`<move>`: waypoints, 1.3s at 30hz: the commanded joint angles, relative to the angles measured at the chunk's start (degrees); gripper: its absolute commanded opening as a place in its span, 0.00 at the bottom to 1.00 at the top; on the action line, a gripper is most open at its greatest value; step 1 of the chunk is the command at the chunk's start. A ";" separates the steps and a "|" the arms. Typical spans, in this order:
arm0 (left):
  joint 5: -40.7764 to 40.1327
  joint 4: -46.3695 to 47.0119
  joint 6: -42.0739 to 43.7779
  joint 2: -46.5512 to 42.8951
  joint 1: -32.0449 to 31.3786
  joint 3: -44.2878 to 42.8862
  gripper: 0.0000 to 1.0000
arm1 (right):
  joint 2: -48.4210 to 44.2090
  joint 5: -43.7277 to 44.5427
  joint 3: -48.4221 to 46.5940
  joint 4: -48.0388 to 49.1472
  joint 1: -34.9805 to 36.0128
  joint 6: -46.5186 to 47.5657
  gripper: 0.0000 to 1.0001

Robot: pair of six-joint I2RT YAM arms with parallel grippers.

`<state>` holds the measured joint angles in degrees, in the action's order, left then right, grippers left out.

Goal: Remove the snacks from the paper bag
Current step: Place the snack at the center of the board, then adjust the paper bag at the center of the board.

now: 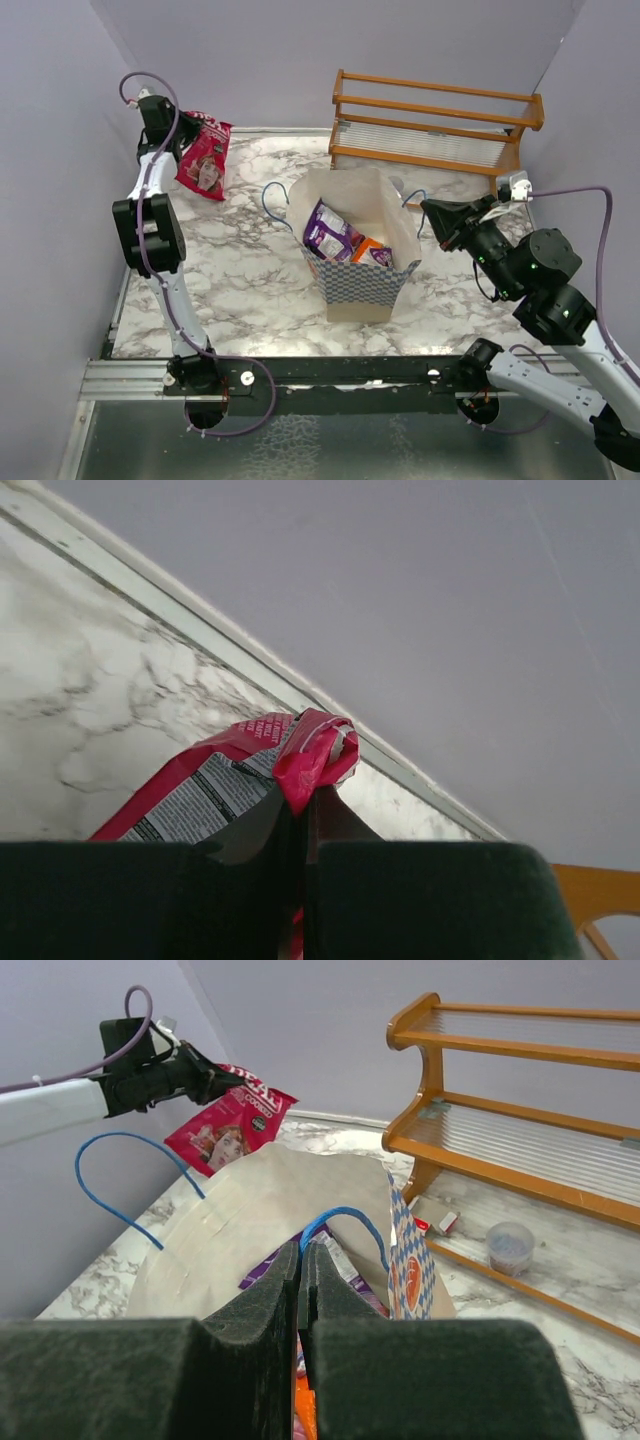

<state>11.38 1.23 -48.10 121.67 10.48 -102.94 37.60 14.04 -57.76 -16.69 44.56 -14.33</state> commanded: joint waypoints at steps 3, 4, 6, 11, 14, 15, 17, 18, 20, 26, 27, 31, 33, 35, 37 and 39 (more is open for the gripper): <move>9.77 -7.63 -1.51 7.26 8.71 -10.43 0.17 | 0.65 -1.68 -0.38 2.64 0.17 -0.73 0.02; 11.04 -9.24 -0.82 8.21 9.09 -11.93 0.27 | 0.83 -1.73 -0.08 3.09 0.17 -0.71 0.02; 13.18 -9.28 1.08 8.00 9.29 -11.56 0.40 | 1.29 -2.17 0.14 3.73 0.18 -0.66 0.02; 11.05 -7.37 4.39 0.06 9.29 -4.15 0.63 | 1.94 -3.51 0.00 4.16 0.18 -0.38 0.02; 7.51 -9.47 6.96 -4.92 9.29 -1.46 0.69 | 2.08 -3.76 -0.22 4.42 0.18 0.16 0.02; 6.17 -10.05 7.78 -6.90 9.29 -0.21 0.71 | 2.05 -3.88 -0.29 4.51 0.18 0.24 0.02; 3.88 -10.96 9.09 -10.51 9.29 2.59 0.74 | 1.96 -4.37 -0.42 4.62 0.18 0.52 0.02; 2.78 -11.04 9.29 -12.93 9.29 4.31 0.76 | 1.95 -4.56 -0.50 4.71 0.18 0.71 0.02; 2.52 -10.25 9.47 -15.86 9.14 7.87 0.77 | 1.89 -4.90 -0.51 4.82 0.18 0.79 0.02; 3.09 -7.42 10.30 -23.95 5.22 17.89 0.77 | 0.99 -5.29 -0.03 4.79 0.17 0.50 0.02; 2.63 -7.33 10.81 -26.73 3.80 19.39 0.77 | 0.85 -5.06 0.01 4.60 0.16 0.40 0.02; 2.46 -5.71 12.50 -35.15 -2.36 27.38 0.77 | 0.30 -4.86 0.09 3.90 0.18 0.22 0.02; 2.64 -6.01 14.03 -39.35 -5.83 29.74 0.77 | 0.13 -4.53 0.19 3.72 0.20 0.32 0.02; 2.62 -6.92 15.22 -43.33 -8.92 31.05 0.78 | 0.14 -4.01 -0.02 3.39 0.18 0.75 0.02; 3.69 -8.52 16.45 -46.31 -10.66 29.97 0.79 | 0.45 -4.05 -0.56 3.48 0.18 1.26 0.02; 3.65 -11.08 17.95 -48.23 -12.40 27.37 0.79 | 1.38 -5.03 -1.61 3.79 0.18 1.71 0.02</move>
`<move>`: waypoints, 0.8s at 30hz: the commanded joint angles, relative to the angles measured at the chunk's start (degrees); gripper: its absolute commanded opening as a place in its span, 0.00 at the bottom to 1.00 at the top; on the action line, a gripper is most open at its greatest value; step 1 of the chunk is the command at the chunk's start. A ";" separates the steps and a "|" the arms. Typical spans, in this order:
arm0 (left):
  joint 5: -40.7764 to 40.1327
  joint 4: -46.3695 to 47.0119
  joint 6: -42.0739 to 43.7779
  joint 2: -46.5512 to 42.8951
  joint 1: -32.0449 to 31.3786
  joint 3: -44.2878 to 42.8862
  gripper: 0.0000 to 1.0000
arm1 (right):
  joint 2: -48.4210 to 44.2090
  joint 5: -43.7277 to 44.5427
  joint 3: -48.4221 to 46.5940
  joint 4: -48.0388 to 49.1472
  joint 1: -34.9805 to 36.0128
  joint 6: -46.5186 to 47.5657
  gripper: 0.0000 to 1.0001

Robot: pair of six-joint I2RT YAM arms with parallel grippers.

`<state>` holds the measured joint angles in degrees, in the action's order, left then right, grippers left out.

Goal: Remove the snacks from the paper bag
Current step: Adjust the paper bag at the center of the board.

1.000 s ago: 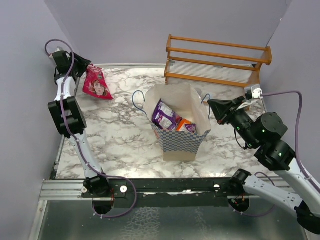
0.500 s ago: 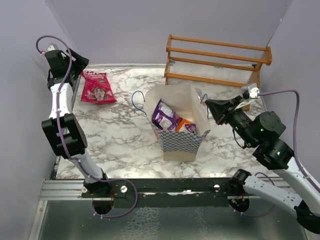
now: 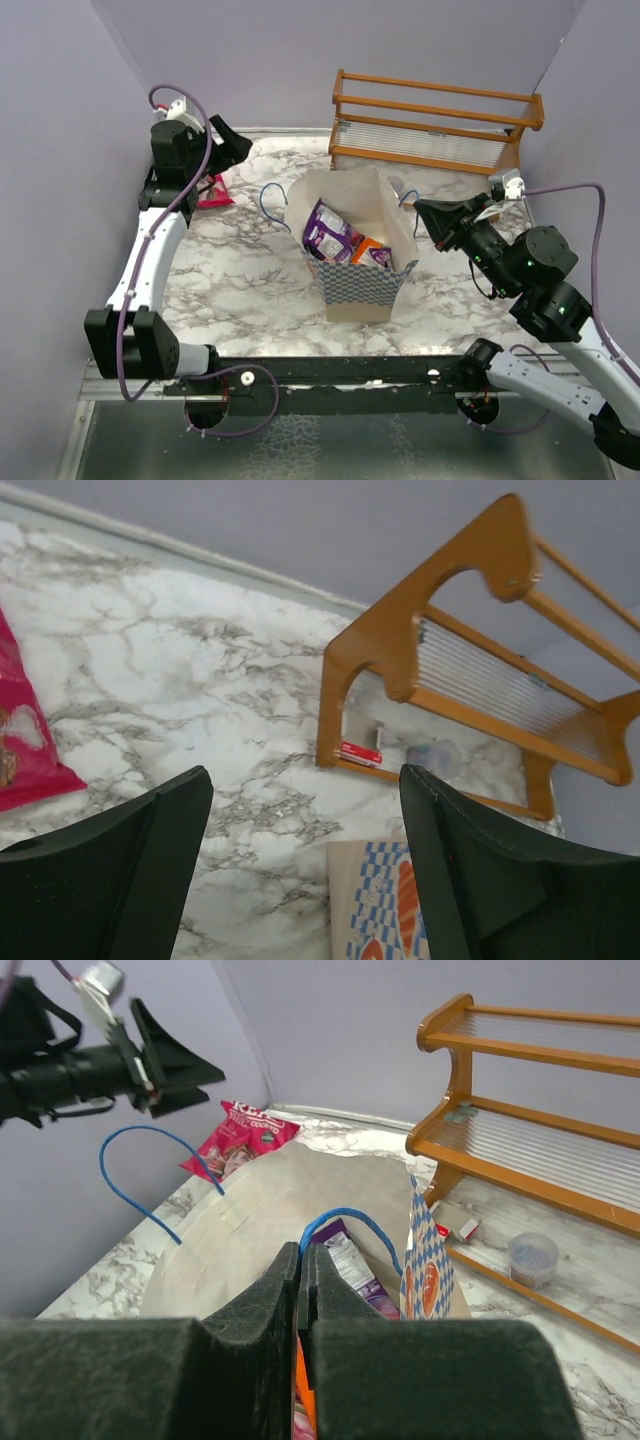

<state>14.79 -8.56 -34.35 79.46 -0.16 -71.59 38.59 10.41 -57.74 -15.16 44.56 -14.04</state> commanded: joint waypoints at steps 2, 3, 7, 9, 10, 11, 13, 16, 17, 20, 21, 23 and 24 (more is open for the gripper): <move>0.71 -3.54 5.48 -7.48 -3.39 -6.98 0.79 | 1.76 -2.63 -3.38 2.70 0.18 2.41 0.02; 1.17 -4.53 5.73 -8.01 -3.85 -8.54 0.79 | 2.75 -2.96 -4.34 2.56 0.18 2.74 0.02; 6.52 -6.78 5.02 -9.54 -4.92 -12.40 0.79 | 3.78 -3.28 -5.99 2.92 0.18 2.88 0.02; 8.22 -6.53 3.71 -10.38 -5.66 -12.87 0.79 | 4.18 -2.81 -6.02 1.98 0.18 2.24 0.02; 8.78 -5.89 2.91 -11.01 -6.02 -12.50 0.79 | 4.48 -1.64 -6.19 0.87 0.18 1.43 0.03; 9.13 -5.10 2.15 -11.67 -6.33 -12.07 0.79 | 4.74 -0.06 -6.44 -0.37 0.18 0.41 0.05; 9.44 -3.97 0.71 -12.84 -6.78 -11.24 0.79 | 5.08 3.32 -6.68 -2.92 0.18 -1.61 0.10; 10.40 -1.26 -1.66 -14.73 -7.52 -9.94 0.79 | 5.88 8.25 -6.52 -7.30 0.17 -3.94 0.18; 10.68 -0.13 -2.28 -15.23 -7.79 -9.36 0.79 | 6.29 9.81 -6.51 -8.93 0.18 -4.49 0.20; 10.72 2.21 -3.71 -16.23 -8.54 -7.54 0.79 | 7.27 14.56 -7.00 -13.88 0.18 -6.46 0.28; 10.98 2.42 -3.97 -16.26 -8.80 -7.28 0.79 | 7.62 15.91 -7.46 -15.59 0.18 -6.86 0.31; 11.63 2.58 -4.48 -16.18 -9.45 -6.27 0.79 | 8.05 18.30 -8.66 -18.70 0.18 -6.86 0.39; 11.75 2.92 -4.73 -16.16 -10.12 -6.28 0.79 | 8.32 19.99 -9.62 -20.36 0.18 -6.64 0.42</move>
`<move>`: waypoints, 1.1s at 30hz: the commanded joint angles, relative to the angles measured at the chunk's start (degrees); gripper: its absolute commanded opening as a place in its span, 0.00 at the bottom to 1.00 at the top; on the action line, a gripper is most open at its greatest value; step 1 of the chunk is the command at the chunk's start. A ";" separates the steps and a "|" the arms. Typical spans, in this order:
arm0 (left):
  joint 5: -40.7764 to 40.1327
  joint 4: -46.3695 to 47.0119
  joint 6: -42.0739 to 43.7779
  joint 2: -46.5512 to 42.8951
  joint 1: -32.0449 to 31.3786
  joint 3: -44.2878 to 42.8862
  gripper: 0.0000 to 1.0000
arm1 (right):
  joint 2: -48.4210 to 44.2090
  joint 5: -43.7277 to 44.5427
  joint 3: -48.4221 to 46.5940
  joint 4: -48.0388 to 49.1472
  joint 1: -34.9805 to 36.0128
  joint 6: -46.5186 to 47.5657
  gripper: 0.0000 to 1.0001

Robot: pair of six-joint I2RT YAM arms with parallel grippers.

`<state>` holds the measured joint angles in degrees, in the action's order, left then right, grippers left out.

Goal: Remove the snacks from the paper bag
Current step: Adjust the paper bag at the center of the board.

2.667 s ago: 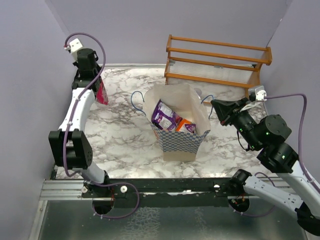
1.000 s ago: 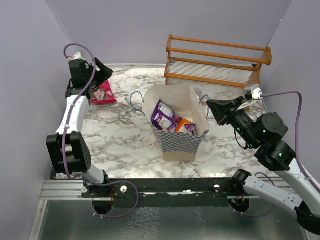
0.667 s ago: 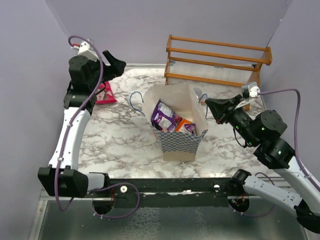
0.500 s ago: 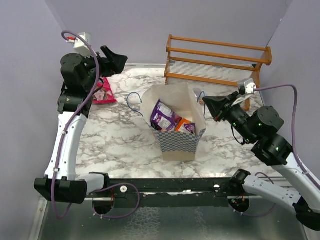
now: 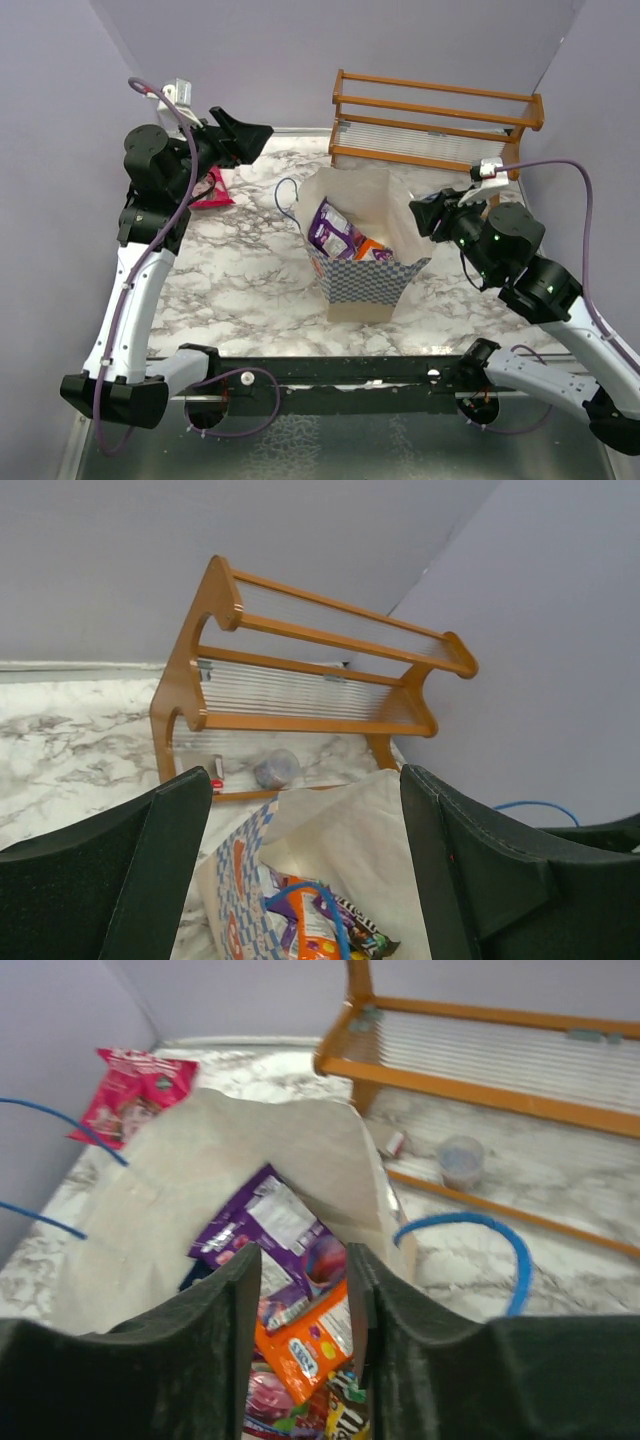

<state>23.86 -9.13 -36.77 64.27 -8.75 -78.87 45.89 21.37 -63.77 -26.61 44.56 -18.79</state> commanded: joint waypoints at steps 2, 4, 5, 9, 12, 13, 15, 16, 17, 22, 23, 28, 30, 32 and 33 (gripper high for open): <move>2.16 5.00 -2.65 -1.35 -2.73 3.38 0.79 | 1.10 10.42 -5.75 -12.19 0.18 -1.15 0.51; 0.58 6.91 -3.71 -1.68 -4.25 5.07 0.79 | 0.29 9.20 -7.36 -13.34 0.18 1.75 0.61; 0.42 8.56 -4.55 -1.67 -5.17 6.08 0.79 | -0.25 8.12 -8.01 -13.14 0.18 3.67 0.68; 0.47 10.28 -5.34 0.70 -9.34 5.73 0.79 | -0.45 7.29 -12.99 -16.02 0.18 8.28 0.76; -1.17 9.45 -4.09 1.71 -13.26 4.53 0.79 | -0.44 12.33 -16.04 -19.88 0.18 7.74 0.78; -2.15 9.59 -3.84 1.59 -14.49 4.64 0.79 | -0.76 13.77 -16.07 -20.43 0.18 7.16 0.78; -3.58 10.32 -3.78 1.19 -16.45 5.33 0.79 | -1.80 15.39 -15.18 -19.80 0.18 4.57 0.78; -4.03 10.76 -3.84 1.13 -17.26 5.58 0.79 | -2.23 15.03 -14.27 -18.62 0.18 3.36 0.78; -4.38 10.92 -3.82 1.31 -18.03 5.53 0.79 | -2.20 14.24 -13.49 -17.67 0.18 1.87 0.78; -5.84 11.21 -3.69 2.43 -21.96 4.42 0.79 | 4.79 15.33 -15.45 -24.10 0.18 -9.89 0.79; -6.27 11.30 -3.74 2.39 -22.90 4.35 0.79 | 6.19 15.09 -15.81 -25.46 0.18 -10.78 0.80; -10.10 11.29 -3.02 1.82 -27.09 3.90 0.79 | 8.84 11.32 -12.20 -24.66 0.18 -14.13 0.76; -10.83 10.90 -2.65 2.14 -28.42 3.05 0.79 | 9.96 9.80 -11.05 -24.35 0.18 -14.85 0.71; -10.87 10.31 -2.16 2.88 -29.61 1.93 0.79 | 10.47 8.78 -10.33 -23.05 0.18 -14.20 0.61; -10.85 9.80 -1.78 3.41 -30.24 1.62 0.79 | 10.31 8.44 -9.90 -21.61 0.18 -13.58 0.56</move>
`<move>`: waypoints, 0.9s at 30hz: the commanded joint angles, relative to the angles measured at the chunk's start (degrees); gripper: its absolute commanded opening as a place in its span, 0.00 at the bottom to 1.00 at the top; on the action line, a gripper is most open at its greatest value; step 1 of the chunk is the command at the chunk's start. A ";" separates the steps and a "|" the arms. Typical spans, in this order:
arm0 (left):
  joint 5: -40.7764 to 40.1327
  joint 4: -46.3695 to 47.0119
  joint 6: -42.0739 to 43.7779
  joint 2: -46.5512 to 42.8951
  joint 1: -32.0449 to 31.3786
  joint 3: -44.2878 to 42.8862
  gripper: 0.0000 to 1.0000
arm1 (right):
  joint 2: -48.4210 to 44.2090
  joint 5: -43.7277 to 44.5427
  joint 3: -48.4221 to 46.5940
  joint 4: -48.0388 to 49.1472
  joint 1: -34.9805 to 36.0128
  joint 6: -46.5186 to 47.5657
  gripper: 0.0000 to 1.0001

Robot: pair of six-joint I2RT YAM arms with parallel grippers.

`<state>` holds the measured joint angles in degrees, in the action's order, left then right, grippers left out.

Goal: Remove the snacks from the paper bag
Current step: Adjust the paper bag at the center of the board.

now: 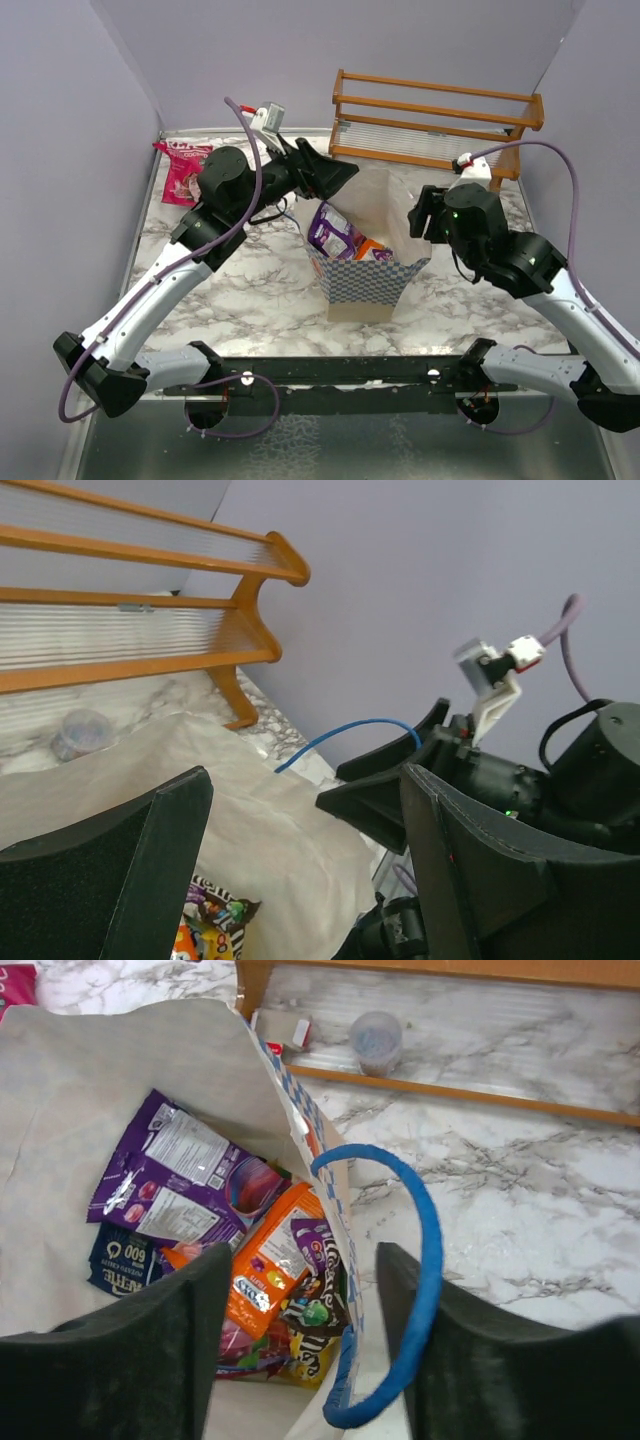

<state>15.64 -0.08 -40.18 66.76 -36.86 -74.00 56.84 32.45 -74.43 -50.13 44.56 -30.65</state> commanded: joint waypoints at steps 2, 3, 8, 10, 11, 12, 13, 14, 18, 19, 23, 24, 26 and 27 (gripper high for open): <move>-2.79 -0.12 2.22 1.90 -3.25 -4.81 0.79 | -1.23 -1.87 1.79 4.92 0.17 -0.44 0.49; -3.01 -0.32 2.44 2.16 -3.73 -5.20 0.79 | -1.28 -1.32 2.05 6.06 0.18 -0.16 0.48; -4.66 -1.68 3.54 2.23 -5.20 -5.90 0.79 | -1.51 -1.25 2.44 11.16 0.18 2.54 0.25; -5.34 -2.94 4.35 2.19 -5.44 -6.32 0.79 | -1.97 -1.44 2.28 12.73 0.18 3.88 0.12; -5.74 -3.50 4.70 2.14 -5.54 -6.33 0.79 | -2.43 -2.23 2.26 14.03 0.18 4.59 0.05; -6.16 -3.94 5.10 2.02 -5.58 -6.27 0.79 | -2.96 -3.44 2.33 15.56 0.18 5.40 0.02; -6.55 -4.37 5.29 1.96 -5.57 -6.15 0.79 | -3.69 -5.53 2.49 17.70 0.18 6.54 0.02; -6.99 -4.62 5.37 1.97 -5.59 -5.96 0.79 | -4.39 -7.79 2.65 20.01 0.18 7.81 0.02; -6.39 -4.84 5.13 2.50 -5.68 -6.21 0.79 | -5.25 -10.89 1.00 27.44 0.18 13.75 0.02; -6.06 -4.87 5.02 2.63 -5.67 -6.39 0.79 | -4.35 -11.11 -1.40 28.23 0.18 15.52 0.02; -5.60 -5.16 4.94 2.49 -5.91 -6.40 0.79 | 0.12 -11.95 -7.96 29.75 0.18 25.38 0.02; -5.88 -5.32 4.94 2.07 -5.93 -6.28 0.79 | 1.08 -10.90 -9.06 30.31 0.16 27.26 0.02; -6.41 -5.38 4.87 1.09 -5.96 -5.43 0.79 | 3.07 -9.62 -10.98 32.04 0.18 31.05 0.02; -6.67 -5.34 4.85 0.52 -6.02 -5.05 0.79 | 4.79 -9.76 -12.11 32.52 0.18 32.44 0.02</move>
<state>10.39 -5.39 -36.03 69.34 -42.41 -78.41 58.74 22.35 -80.12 -29.19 44.66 -9.80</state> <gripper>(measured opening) 0.788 0.023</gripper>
